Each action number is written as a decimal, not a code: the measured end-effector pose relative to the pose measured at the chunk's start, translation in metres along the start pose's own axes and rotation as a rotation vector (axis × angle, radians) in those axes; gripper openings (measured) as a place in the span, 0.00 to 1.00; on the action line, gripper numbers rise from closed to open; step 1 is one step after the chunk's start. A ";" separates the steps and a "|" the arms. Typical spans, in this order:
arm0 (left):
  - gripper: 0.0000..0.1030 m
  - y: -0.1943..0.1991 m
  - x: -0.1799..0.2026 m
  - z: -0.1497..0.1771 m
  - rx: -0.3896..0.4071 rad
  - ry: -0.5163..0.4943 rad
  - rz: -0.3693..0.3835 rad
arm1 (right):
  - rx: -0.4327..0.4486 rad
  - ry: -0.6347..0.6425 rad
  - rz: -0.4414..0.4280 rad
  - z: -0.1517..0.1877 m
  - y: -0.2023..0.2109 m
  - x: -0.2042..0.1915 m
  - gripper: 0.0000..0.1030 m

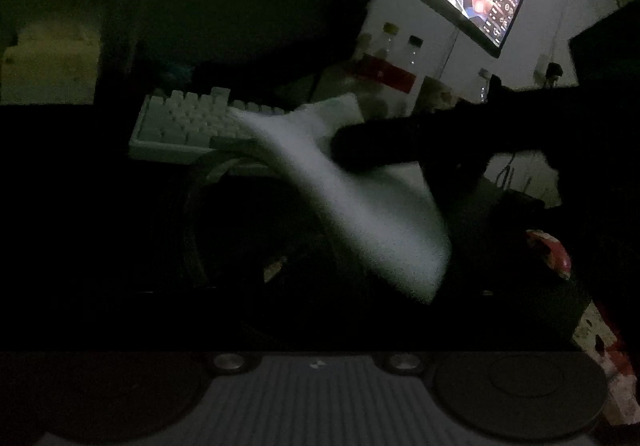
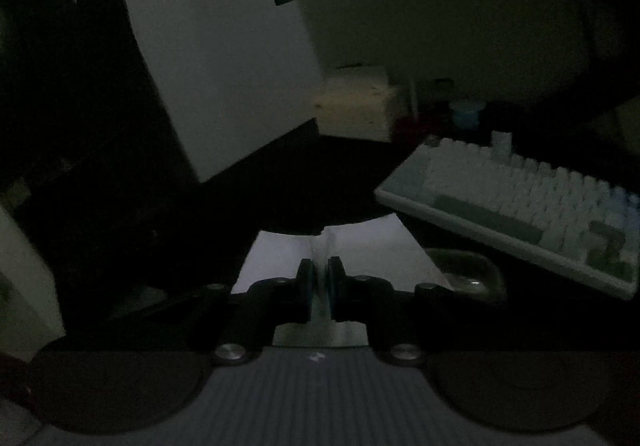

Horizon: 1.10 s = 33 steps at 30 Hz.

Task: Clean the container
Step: 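Wipe the jar's outer wall with the tissue in the right gripper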

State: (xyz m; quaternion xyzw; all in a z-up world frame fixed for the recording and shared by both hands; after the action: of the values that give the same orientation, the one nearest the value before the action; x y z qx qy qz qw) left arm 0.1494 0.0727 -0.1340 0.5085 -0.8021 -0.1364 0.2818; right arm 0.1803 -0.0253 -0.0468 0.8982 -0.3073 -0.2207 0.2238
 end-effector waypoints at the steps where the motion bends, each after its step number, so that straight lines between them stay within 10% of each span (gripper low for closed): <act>1: 0.54 0.000 -0.001 0.000 0.001 0.001 -0.003 | 0.001 -0.005 0.046 0.000 0.001 0.008 0.09; 6: 0.54 0.002 -0.004 -0.001 0.014 -0.011 -0.054 | 0.001 -0.077 0.197 -0.003 0.000 0.044 0.10; 10: 0.51 0.003 -0.004 -0.003 0.020 -0.012 -0.050 | -0.001 -0.042 0.068 -0.004 -0.008 0.020 0.10; 18: 0.10 0.007 0.001 -0.005 0.081 0.025 0.082 | 0.007 -0.012 0.060 -0.003 -0.010 0.010 0.10; 26: 0.10 0.021 0.002 -0.012 0.120 0.156 0.339 | 0.006 -0.043 0.081 0.003 0.001 0.027 0.10; 33: 0.41 0.019 0.020 -0.004 0.067 -0.047 0.128 | 0.018 -0.037 0.071 0.002 -0.001 0.027 0.10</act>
State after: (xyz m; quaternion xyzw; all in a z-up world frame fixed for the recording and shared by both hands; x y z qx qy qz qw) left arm 0.1315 0.0632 -0.1149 0.4618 -0.8437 -0.1030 0.2536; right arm 0.1988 -0.0426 -0.0558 0.8844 -0.3451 -0.2266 0.2176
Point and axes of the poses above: each gripper's, at about its wrist camera, not at the fingertips, and y roughly against the way its jaws point, x to its right, z to its underside, the point moved 7 cm from there along -y, roughly the way its jaws point, and after that the axes turned 1 degree about -z, right-handed, at the moved point
